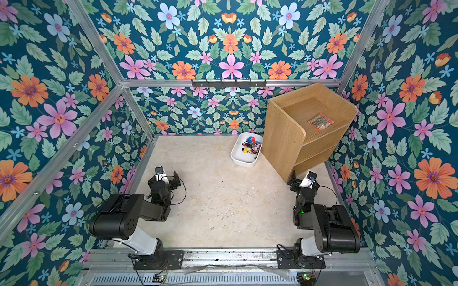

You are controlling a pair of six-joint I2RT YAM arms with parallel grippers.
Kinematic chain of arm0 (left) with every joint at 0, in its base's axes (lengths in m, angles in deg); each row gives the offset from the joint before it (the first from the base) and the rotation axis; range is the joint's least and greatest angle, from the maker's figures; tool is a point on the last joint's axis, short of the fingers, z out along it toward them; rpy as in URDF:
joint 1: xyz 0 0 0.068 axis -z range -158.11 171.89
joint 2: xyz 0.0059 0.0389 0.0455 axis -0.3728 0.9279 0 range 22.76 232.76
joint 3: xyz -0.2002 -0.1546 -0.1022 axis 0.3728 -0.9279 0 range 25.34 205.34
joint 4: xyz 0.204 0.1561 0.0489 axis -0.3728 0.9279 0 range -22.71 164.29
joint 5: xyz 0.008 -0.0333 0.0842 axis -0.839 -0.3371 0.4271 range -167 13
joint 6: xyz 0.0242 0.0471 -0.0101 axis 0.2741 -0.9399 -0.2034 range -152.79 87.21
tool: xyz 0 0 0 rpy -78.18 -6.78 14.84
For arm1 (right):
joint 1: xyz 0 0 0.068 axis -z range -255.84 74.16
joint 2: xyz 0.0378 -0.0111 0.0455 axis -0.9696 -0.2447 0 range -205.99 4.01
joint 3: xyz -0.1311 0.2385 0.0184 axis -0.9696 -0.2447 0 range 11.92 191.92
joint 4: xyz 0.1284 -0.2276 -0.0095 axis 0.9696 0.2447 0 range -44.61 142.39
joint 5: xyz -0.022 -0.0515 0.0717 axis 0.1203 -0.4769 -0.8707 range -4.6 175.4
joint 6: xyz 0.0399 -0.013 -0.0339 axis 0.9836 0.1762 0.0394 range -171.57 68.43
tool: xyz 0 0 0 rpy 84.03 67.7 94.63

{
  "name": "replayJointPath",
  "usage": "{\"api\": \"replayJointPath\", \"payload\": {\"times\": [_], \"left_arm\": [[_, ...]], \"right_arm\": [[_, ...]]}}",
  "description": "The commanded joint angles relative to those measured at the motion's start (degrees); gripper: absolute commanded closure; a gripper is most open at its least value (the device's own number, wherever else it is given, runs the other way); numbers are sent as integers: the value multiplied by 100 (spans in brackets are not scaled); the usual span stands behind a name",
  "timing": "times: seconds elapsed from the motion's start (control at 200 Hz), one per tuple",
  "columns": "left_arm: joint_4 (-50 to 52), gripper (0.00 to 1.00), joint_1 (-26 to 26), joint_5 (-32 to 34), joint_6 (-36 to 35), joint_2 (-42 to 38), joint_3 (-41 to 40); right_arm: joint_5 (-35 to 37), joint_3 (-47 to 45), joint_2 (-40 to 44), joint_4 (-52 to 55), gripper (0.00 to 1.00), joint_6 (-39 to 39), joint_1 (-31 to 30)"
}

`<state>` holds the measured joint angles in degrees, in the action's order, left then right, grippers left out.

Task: Take the keys out of the storage box
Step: Move the storage box to the center of the board.

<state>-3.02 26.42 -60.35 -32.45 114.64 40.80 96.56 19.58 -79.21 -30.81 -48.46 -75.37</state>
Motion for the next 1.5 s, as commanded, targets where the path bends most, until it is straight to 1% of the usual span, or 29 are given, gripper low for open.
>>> {"api": "replayJointPath", "payload": {"times": [0.0, 0.275, 0.46, 0.665, 0.695, 0.73, 0.745, 0.77, 0.79, 0.81, 0.84, 0.865, 0.89, 0.92, 0.935, 0.975, 0.99, 1.005, 1.07, 1.13, 1.155, 1.215, 1.275, 1.31, 1.345, 1.395, 1.45, 1.495], "left_arm": [[-111, 1, -5, -12, 54, -27, 10], [-100, 1, -10, -12, 54, -16, 13], [-114, 1, -5, -9, 54, -17, 18], [-105, 1, -5, 3, 54, -26, 10], [-129, 1, 13, 76, 43, -46, -7], [-106, 1, 54, 256, 57, -155, 9], [34, 1, 64, 274, 83, -236, 25], [198, 1, 78, 267, 37, -339, 43], [236, 1, 139, 418, -71, -424, 101], [552, 1, 233, 595, -126, -551, 258], [1413, 1, 370, 777, -179, -797, 600], [1953, 1, 437, 832, -199, -970, 855], [2281, 1, 486, 916, -170, -1138, 1024], [2552, 1, 520, 1037, -27, -1339, 1172], [2711, 1, 522, 1072, 99, -1440, 1254], [3260, 1, 522, 1144, 433, -1705, 1485], [3462, 1, 522, 1148, 521, -1791, 1582], [3666, 1, 522, 1147, 583, -1865, 1670], [4643, 1, 520, 1118, 783, -2091, 2137], [5337, 1, 552, 1216, 947, -2193, 2540], [5527, 1, 569, 1261, 979, -2219, 2654], [5750, 1, 617, 1328, 1011, -2291, 2785], [5766, 1, 657, 1343, 996, -2363, 2772], [5749, 1, 708, 1358, 949, -2388, 2761], [5723, 1, 761, 1355, 888, -2398, 2775], [5782, 1, 826, 1293, 863, -2394, 2844], [5875, 1, 904, 1246, 863, -2402, 2924], [5945, 1, 947, 1170, 895, -2416, 2989]], "right_arm": [[-175, 8, 16, -52, 1, -61, 1], [-201, 14, 16, -54, 1, -54, 13], [-577, -12, 34, -83, 1, 63, 202], [-545, -6, 41, -48, 1, 34, 207], [-228, 5, 103, -81, 1, 64, 115], [403, 92, 437, 412, 1, 15, -133], [736, 198, 645, 789, 1, -19, -239], [1046, 502, 965, 1542, 1, -52, -374], [1151, 738, 1202, 2176, 1, 11, -408], [1154, 1070, 1397, 2798, 1, 221, -408], [1151, 1518, 1631, 3640, 1, 708, -398], [1110, 1911, 1781, 4298, 1, 1227, -374], [1038, 2227, 1888, 4897, 1, 1773, -360], [772, 2503, 1954, 5299, 0, 2234, -330], [431, 2631, 1965, 5387, 1, 2283, -269], [-713, 2980, 1925, 5604, 1, 1962, -120], [-964, 3136, 1879, 5735, 1, 1868, -118], [-1067, 3304, 1827, 5966, 1, 1797, -120], [-1088, 4242, 1465, 7085, 1, 1818, -214], [-1130, 5042, 1100, 8030, 1, 1863, -336], [-1014, 5322, 993, 8362, 1, 1896, -462], [-425, 5796, 871, 8895, 1, 1903, -927], [399, 5938, 975, 9294, 1, 1916, -1478], [733, 5856, 1153, 9388, 1, 2065, -1714], [668, 5588, 1437, 9263, 2, 2198, -1813], [531, 5054, 1973, 8950, 6, 2459, -1854], [620, 4521, 2591, 8740, 9, 2777, -1854], [710, 4242, 3010, 8765, 12, 2924, -1865]]}}
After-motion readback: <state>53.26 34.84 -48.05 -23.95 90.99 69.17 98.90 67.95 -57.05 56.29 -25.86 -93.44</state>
